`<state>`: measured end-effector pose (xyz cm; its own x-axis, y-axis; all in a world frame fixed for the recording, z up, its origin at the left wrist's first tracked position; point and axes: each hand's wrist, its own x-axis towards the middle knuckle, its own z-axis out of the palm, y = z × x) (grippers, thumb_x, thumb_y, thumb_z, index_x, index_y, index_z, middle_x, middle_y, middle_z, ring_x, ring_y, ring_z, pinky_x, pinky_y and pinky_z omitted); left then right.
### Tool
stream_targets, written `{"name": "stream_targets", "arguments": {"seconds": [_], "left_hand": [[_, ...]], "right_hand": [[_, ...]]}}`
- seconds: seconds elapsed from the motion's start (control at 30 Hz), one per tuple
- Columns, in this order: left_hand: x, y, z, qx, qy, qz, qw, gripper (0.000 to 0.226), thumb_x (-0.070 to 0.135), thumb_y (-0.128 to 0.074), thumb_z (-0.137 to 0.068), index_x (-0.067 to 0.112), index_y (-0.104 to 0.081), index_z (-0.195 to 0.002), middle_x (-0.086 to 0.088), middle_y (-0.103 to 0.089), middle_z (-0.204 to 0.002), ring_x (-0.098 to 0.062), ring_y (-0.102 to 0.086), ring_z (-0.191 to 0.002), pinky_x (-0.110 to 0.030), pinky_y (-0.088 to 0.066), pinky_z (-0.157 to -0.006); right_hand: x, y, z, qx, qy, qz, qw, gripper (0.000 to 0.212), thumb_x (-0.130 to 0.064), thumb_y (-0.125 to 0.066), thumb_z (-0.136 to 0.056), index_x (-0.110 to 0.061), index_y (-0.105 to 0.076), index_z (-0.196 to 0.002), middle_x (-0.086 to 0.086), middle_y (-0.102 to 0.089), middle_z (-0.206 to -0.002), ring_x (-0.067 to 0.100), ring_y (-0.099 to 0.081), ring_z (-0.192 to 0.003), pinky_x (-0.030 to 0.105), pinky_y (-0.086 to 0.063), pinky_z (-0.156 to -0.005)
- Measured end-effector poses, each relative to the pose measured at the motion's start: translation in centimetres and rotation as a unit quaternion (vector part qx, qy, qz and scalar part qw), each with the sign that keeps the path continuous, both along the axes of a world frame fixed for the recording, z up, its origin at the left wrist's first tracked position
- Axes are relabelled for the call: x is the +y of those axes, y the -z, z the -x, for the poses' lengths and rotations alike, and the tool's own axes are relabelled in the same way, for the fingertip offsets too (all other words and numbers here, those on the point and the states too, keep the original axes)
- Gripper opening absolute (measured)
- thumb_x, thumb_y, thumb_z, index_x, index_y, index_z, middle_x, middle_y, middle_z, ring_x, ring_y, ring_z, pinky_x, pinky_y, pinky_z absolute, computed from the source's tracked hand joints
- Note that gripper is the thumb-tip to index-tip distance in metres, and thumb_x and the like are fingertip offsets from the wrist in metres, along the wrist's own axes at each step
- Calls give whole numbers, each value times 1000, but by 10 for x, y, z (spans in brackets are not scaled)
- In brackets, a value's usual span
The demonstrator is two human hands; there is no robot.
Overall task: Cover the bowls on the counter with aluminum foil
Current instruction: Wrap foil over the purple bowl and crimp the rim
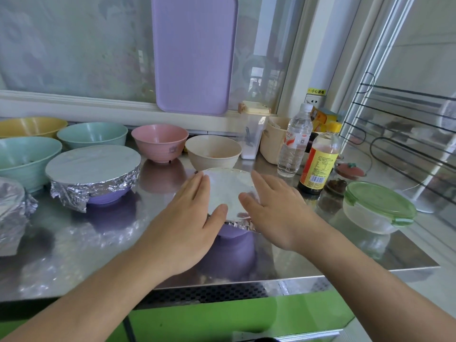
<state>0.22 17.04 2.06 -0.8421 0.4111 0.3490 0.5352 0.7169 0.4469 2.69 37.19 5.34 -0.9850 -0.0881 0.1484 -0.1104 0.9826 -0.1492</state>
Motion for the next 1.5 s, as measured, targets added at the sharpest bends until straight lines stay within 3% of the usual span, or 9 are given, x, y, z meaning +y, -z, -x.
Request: {"name": "stream_targets", "arguments": {"seconds": [0.13, 0.4, 0.5, 0.63, 0.7, 0.83, 1.07, 1.3, 1.5], "left_hand": [[-2, 2, 3, -9, 8, 24, 1000, 76, 50, -27, -107, 13, 1, -167, 7, 7, -175, 3, 14, -155, -1, 16, -106], [-8, 4, 10, -15, 16, 14, 1000, 71, 42, -30, -108, 13, -2, -167, 8, 5, -174, 5, 12, -154, -2, 12, -108], [-12, 0, 11, -17, 19, 7, 1000, 70, 40, -33, -108, 14, -5, -167, 9, 0, -174, 5, 7, -154, -2, 8, -108], [-11, -3, 1, 58, 34, 37, 997, 73, 58, -22, -105, 13, -19, -163, 8, -17, -167, -4, -7, -152, -8, 3, -118], [-11, -3, -7, 100, 57, 63, 991, 76, 63, -15, -105, 11, -29, -158, 6, -25, -161, -8, -16, -151, -15, -2, -123], [-13, -3, -15, 100, 75, 111, 986, 90, 76, -1, -99, 18, -7, -167, 6, -6, -174, -2, 6, -157, -17, 8, -123], [-16, -5, -12, 111, 100, 151, 977, 107, 93, 3, -86, 24, 2, -167, 11, 1, -174, -1, 6, -158, -19, 5, -123], [-16, -3, -11, 128, 108, 156, 973, 113, 95, 3, -84, 20, 0, -167, 7, -3, -175, -5, 1, -159, -16, 9, -119], [-16, -1, -11, 144, 94, 155, 973, 106, 90, -16, -93, 14, -17, -166, 1, -24, -172, -12, -18, -158, -24, -4, -122]], "right_hand": [[3, -5, 21, -60, -24, 114, 991, 54, -40, -44, -110, -12, -39, -156, 5, -42, -160, 22, -36, -148, 33, -31, -120], [5, 2, 32, -30, -6, 135, 990, 31, -47, -41, -100, -19, -53, -101, -8, -56, -106, 14, -53, -107, 43, -46, -101], [2, 4, 22, -51, -31, 141, 988, 26, -40, -41, -108, -17, -53, -113, -11, -52, -115, 14, -48, -109, 36, -42, -101], [-5, 6, 3, -52, -40, 96, 993, 50, -64, -19, -96, -29, -50, -114, -7, -50, -122, 20, -45, -124, 47, -41, -109], [-6, 10, -5, -46, -60, 64, 995, 89, -75, -12, -84, -25, -37, -154, -1, -34, -161, 23, -25, -153, 45, -26, -126], [8, 8, -18, -80, -101, 130, 983, 86, -73, -30, -101, -31, 4, -169, -19, 16, -174, -9, 24, -153, 33, 3, -132], [30, 16, -14, -88, -180, 183, 962, 103, -76, -53, -94, -33, 3, -168, -33, 22, -168, -7, 14, -157, 41, -12, -133], [29, 13, -15, -54, -172, 89, 980, 101, -51, -65, -100, -26, 5, -168, -18, 20, -172, -11, 24, -152, 21, 2, -129], [31, 21, -13, -8, -183, 66, 981, 104, -58, -63, -99, -20, 3, -169, -11, 14, -175, -4, 19, -157, 30, -5, -132]]}}
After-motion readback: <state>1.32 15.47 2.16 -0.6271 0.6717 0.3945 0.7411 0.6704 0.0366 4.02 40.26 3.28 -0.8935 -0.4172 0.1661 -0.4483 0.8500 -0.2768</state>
